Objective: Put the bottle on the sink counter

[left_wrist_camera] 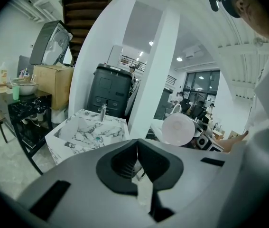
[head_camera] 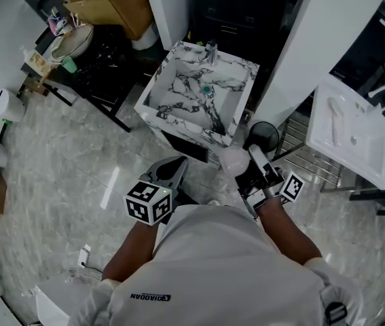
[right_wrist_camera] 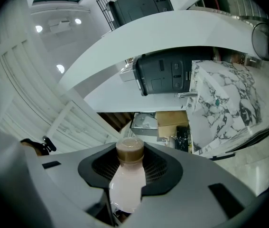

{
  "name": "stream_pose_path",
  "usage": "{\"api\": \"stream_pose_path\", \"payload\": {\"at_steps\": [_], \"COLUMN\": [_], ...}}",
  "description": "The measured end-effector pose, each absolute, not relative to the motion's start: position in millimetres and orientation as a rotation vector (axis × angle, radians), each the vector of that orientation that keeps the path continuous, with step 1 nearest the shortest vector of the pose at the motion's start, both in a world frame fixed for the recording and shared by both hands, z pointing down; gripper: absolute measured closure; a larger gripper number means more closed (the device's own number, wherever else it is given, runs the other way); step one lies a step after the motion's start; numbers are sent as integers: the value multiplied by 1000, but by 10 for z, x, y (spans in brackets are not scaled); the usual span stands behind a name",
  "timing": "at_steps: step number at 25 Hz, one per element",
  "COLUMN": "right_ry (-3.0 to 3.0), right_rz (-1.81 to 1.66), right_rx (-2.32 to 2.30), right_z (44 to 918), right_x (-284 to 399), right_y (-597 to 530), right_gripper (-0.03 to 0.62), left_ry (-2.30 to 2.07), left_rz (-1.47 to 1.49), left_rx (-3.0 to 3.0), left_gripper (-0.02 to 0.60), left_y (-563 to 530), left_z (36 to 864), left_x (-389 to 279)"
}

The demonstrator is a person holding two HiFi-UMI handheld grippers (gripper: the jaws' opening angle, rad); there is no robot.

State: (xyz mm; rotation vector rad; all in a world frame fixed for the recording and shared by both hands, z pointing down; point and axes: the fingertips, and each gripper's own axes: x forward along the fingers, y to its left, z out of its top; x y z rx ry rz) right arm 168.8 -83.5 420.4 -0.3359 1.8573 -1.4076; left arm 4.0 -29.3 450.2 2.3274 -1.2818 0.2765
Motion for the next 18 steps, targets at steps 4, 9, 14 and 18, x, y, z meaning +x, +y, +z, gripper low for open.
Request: {"api": "stream_pose_path", "payload": {"at_steps": [4,9,14,18], "right_ry": [1866,1892,1893,1877], "right_rz": [-1403,-1375,-1358,-1343], "right_rx": [-343,-354,-399,-455], "right_z": [4205,4112,4167,4277], "right_x": [1666,1630,1597,1528], "right_y": [-912,-1063,-1275,-1527], "right_gripper": [442,442,442,442], "left_ry": [-1284,-1258,-1215,-1162], "left_rz": [259,227,211,227], "left_rx": [2340,2365,2373,2392], "left_gripper": [566,566,566,566], "left_y": [-422,-629,-907,-1219], "left_z": [4498,4467,4567,4660], "left_x": [18,9,-43,-124]}}
